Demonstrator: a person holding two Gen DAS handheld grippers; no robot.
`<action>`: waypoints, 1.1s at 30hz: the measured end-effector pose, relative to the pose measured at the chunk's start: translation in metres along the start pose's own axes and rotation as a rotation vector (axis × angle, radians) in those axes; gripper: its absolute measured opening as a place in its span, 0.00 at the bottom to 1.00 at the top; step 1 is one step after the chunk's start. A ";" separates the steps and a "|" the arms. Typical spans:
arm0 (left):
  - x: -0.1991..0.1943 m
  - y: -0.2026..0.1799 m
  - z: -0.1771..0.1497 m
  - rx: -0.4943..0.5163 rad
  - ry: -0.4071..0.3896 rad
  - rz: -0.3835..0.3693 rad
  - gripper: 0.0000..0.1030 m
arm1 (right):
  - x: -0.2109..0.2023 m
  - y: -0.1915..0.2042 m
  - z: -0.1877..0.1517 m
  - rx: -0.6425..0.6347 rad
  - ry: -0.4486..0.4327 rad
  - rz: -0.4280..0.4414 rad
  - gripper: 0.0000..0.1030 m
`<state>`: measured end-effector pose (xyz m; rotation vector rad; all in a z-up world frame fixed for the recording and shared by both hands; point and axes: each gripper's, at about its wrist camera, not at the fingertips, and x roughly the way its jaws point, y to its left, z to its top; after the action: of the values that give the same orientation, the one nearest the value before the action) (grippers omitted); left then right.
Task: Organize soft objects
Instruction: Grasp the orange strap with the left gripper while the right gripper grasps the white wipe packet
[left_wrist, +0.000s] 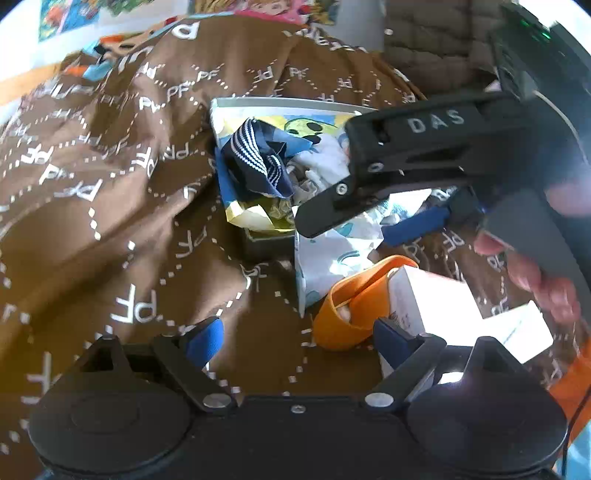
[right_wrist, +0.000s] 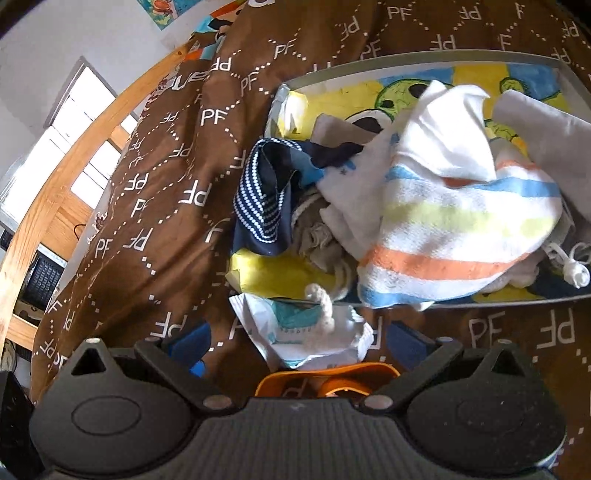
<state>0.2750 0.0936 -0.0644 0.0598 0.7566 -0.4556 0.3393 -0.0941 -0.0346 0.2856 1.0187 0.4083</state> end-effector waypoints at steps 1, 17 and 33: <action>0.000 -0.001 0.000 0.017 0.002 -0.004 0.86 | 0.001 0.001 0.001 0.000 0.002 0.000 1.00; 0.017 -0.017 -0.008 0.151 -0.074 -0.042 0.69 | 0.026 -0.004 0.013 0.094 0.105 0.020 1.00; 0.033 -0.014 -0.005 0.053 -0.065 -0.128 0.39 | 0.035 0.000 0.002 0.069 0.079 -0.083 0.79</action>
<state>0.2871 0.0700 -0.0883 0.0461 0.6869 -0.5965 0.3574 -0.0779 -0.0601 0.2893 1.1200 0.3119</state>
